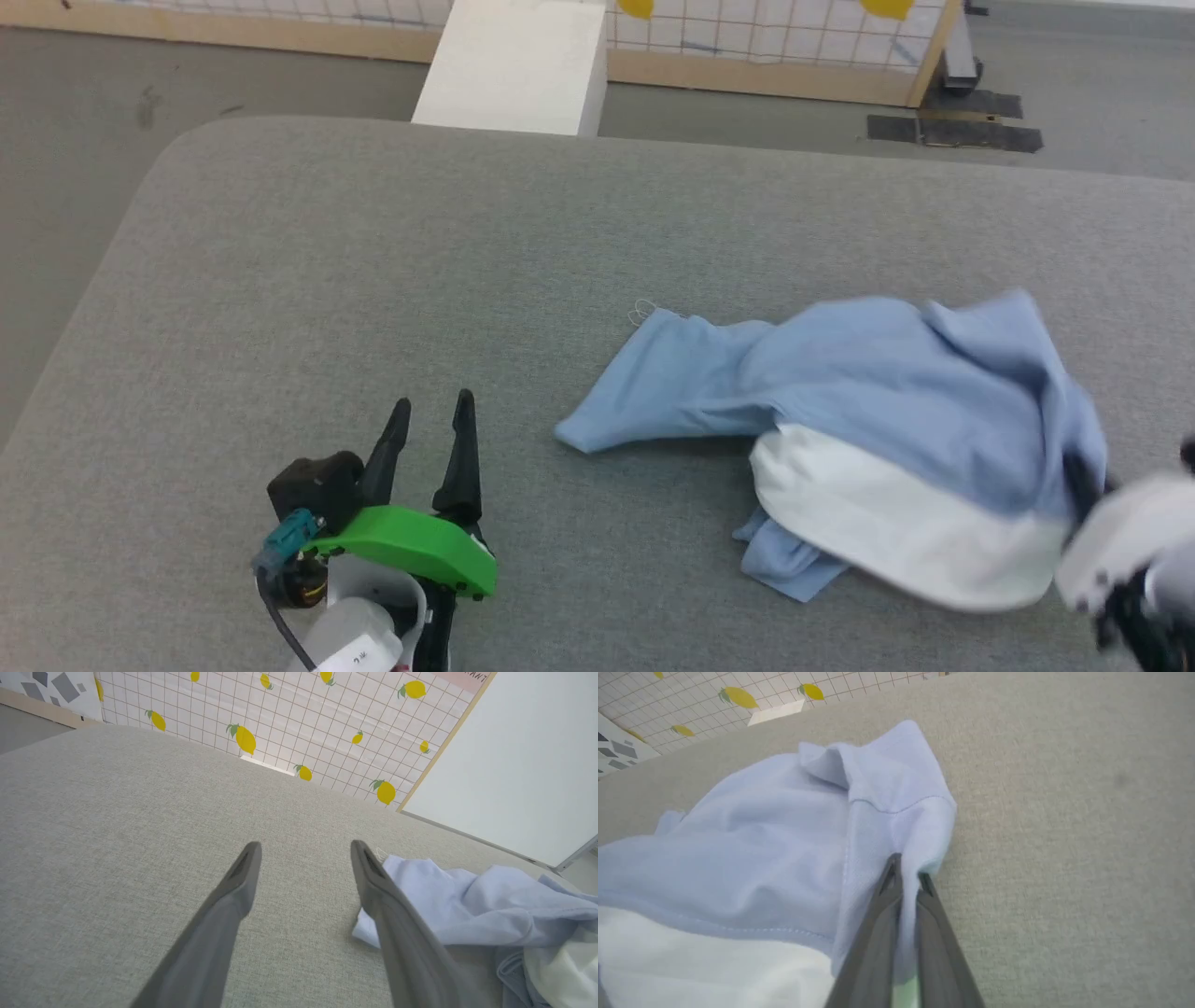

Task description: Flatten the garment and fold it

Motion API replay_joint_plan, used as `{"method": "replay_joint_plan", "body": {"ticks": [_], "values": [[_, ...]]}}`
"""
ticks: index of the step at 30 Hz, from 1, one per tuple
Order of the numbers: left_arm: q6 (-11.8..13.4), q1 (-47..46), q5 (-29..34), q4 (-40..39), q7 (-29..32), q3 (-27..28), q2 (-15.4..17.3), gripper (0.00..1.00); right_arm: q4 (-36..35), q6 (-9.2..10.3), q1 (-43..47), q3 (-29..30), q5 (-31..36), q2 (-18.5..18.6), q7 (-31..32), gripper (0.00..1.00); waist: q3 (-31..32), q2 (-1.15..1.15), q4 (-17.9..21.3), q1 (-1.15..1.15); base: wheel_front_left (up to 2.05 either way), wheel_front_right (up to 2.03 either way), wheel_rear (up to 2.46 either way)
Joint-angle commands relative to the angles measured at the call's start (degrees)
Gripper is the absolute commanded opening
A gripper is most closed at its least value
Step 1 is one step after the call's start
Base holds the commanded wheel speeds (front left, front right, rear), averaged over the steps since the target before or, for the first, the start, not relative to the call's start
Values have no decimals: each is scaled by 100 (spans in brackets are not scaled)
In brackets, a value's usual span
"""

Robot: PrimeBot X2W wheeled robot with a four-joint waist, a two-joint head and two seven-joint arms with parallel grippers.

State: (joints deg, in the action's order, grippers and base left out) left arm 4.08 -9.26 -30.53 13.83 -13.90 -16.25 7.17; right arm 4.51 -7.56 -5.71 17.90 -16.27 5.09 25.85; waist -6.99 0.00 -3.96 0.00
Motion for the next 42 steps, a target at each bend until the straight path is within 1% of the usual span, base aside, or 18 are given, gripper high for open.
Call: {"method": "replay_joint_plan", "body": {"ticks": [1, 4, 5, 6, 8, 9, 10, 14, 18, 23, 25, 28, 29, 30, 32, 35, 39, 42], "values": [[-20, 68, -33, 8, 17, -18, -13, 100, -65, 8, 256, 79, -9, -100, 148, 0, 21, 0, 70, 0, 0, 0, 0], [1, 109, -92, 53, 100, -28, -17, 100, -104, 8, 872, 163, -191, -210, 598, 0, 21, 0, 174, 0, 0, 0, 0], [5, 120, -112, 62, 123, -27, -18, 100, -94, 8, 910, 150, -260, -214, 594, 13, 24, 0, 200, 0, 0, 0, 0], [13, 127, -132, 76, 169, -33, -18, 100, -62, 8, 928, 138, -401, -217, 537, 100, 23, 0, 228, 0, 0, 0, 0], [20, 130, -185, 96, 259, -44, -31, 100, -52, 8, 865, 163, -631, -218, 239, 100, 41, 0, 285, 0, 0, 0, 0], [19, 85, -248, 86, 381, -69, -58, 100, -119, 8, 729, 297, -846, -219, -267, 100, 43, 0, 329, 0, 0, 0, 0], [10, 39, -291, 74, 456, -84, -78, 100, -121, 8, 659, 401, -937, -219, -507, 100, 46, 0, 346, 0, 0, 0, 0], [94, -371, -405, 60, 1056, -211, -147, 100, -176, 8, 478, 694, -723, -220, -1193, 100, 44, 0, 398, 0, 0, 0, 0], [307, -997, -336, 273, 2199, -552, -164, 100, -158, 8, 350, 793, -548, -220, -1314, 100, -26, 0, 460, 0, 0, 0, 0], [572, -1654, 72, 964, 3910, -1246, -34, 100, -111, 8, 280, 696, -521, -221, -1266, 100, -190, 0, 615, 0, 0, 0, 0], [592, -1778, 244, 1232, 4400, -1509, 37, 100, -63, 8, 248, 635, -557, -221, -1288, 100, -259, 0, 700, 0, 0, 0, 0], [445, -1736, 76, 1409, 4759, -1614, -39, 100, 21, 8, 232, 606, -597, -221, -1355, 100, -322, 0, 788, 0, 0, 0, 0], [397, -1695, 2, 1446, 4810, -1622, -67, 34, 48, 8, 237, 621, -591, -221, -1385, 100, -343, 0, 798, 0, 0, 0, 0], [356, -1671, -59, 1456, 4790, -1606, -87, 0, 65, 8, 240, 632, -580, -221, -1408, 100, -360, 0, 799, 0, 0, 0, 0], [282, -1641, -204, 1438, 4594, -1488, -121, 0, 105, 8, 239, 644, -573, -221, -1457, 100, -375, 0, 795, 0, 0, 0, 0], [352, -1742, -463, 1261, 3934, -995, -159, 0, 170, 8, 255, 675, -574, -221, -1503, 100, -365, 0, 713, 0, 0, 0, 0], [623, -1796, -747, 837, 3114, -153, 13, 0, 213, 8, 244, 610, -528, -221, -1505, 100, -280, 0, 604, 0, 0, 0, 0], [849, -1468, -872, 584, 2888, 263, 236, 0, 227, 8, 226, 552, -511, -221, -1500, 100, -232, 0, 549, 0, 0, 0, 0]]}}
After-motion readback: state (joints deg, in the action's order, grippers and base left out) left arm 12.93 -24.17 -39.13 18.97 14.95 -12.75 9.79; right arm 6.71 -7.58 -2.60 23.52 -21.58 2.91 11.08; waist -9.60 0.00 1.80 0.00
